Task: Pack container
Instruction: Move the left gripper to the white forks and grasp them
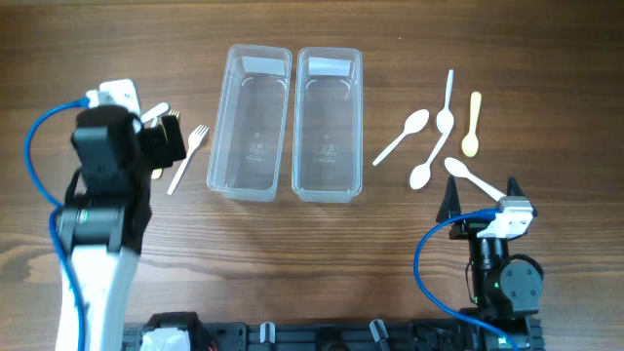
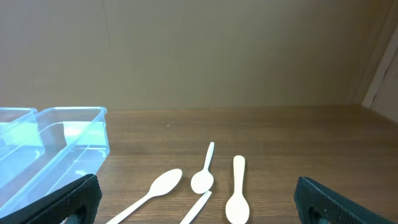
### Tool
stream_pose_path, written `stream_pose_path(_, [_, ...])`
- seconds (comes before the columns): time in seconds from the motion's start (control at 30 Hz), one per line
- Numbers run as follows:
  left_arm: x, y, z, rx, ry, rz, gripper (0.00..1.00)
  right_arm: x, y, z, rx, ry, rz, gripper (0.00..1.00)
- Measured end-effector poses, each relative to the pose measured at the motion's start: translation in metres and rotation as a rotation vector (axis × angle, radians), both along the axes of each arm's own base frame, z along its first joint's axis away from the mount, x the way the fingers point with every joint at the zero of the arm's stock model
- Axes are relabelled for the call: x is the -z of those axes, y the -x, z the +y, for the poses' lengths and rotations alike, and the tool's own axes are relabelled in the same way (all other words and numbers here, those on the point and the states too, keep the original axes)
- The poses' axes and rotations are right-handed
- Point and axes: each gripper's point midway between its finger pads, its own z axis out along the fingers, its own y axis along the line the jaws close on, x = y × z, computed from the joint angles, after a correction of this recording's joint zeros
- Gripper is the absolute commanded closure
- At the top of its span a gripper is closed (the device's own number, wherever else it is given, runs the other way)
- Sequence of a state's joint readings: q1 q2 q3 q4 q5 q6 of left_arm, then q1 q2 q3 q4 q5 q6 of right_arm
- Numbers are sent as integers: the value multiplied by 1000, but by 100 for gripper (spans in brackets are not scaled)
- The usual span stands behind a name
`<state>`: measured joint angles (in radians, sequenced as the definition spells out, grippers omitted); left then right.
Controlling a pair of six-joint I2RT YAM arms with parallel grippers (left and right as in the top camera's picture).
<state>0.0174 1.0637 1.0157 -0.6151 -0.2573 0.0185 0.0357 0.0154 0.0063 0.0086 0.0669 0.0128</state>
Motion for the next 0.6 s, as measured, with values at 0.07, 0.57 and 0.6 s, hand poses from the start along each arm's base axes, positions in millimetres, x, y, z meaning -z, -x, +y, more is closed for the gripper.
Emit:
stream_pose_path(0.07, [30,-15,8,-19,0,85,0,0,0,0,0,0,0,0])
stream_pose_path(0.57, [169,-52,21,325,143,388,1,0,0,0,0,0,0,0])
stream_pose_path(0.6, [168,-52,18,351,137,386,0,0,0,0,0,0,0,0])
